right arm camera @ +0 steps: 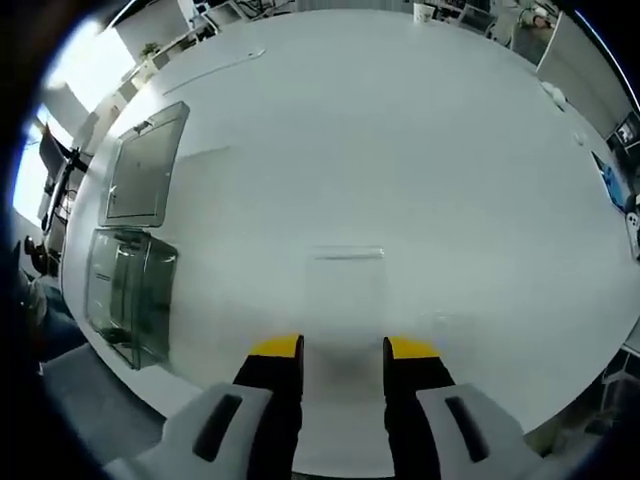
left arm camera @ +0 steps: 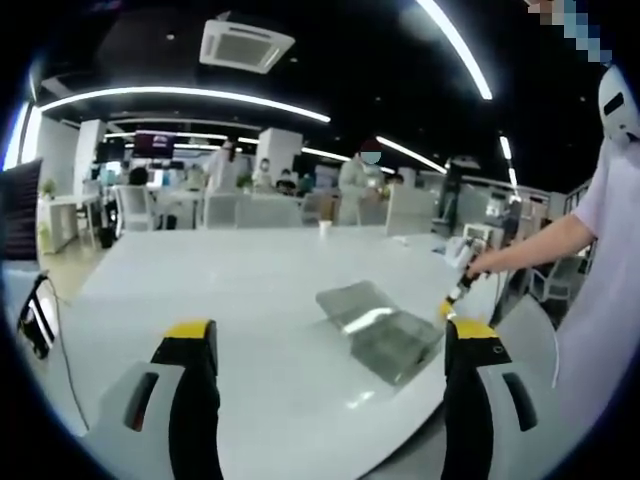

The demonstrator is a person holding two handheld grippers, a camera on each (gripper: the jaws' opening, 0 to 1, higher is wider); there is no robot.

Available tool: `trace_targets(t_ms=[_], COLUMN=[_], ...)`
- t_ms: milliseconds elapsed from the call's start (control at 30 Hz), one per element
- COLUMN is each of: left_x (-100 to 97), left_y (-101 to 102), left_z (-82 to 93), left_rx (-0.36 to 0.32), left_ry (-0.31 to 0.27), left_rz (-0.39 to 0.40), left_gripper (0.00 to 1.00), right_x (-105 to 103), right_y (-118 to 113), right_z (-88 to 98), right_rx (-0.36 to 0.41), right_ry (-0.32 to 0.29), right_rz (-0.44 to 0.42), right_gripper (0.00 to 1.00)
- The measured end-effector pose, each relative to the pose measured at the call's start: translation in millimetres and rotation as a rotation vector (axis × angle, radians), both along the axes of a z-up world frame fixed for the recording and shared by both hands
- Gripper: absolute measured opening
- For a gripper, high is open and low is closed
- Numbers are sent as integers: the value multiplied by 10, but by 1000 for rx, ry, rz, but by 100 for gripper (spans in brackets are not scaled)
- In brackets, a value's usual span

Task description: Insert the divider into the dual guide fixture by aligning both edges with the guide slots and pushing it downward to the bottom, including one-sided entry, uneven engagement, binding, and posture correction.

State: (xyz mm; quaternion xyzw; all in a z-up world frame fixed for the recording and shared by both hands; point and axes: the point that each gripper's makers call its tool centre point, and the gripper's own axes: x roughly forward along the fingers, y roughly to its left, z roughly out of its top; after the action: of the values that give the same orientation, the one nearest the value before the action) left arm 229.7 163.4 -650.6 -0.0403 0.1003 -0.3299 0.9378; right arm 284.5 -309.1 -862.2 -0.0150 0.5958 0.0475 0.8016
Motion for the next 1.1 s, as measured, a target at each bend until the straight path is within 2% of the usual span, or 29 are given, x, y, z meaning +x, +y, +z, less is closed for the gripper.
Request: trace_targets(t_ms=[767,1100], left_x=[53,92], left_y=[-146,-263], left_z=[-33,-33], left_rx=[10,6], left_ry=[17,23], left_rz=[-36,-59], left_gripper=[91,90], right_x=[68,79], right_y=[215,478], right_z=[477,742], right_rx=[25,75], right_ry=[-173,-285], right_rz=[124,192], right_gripper=[27,27])
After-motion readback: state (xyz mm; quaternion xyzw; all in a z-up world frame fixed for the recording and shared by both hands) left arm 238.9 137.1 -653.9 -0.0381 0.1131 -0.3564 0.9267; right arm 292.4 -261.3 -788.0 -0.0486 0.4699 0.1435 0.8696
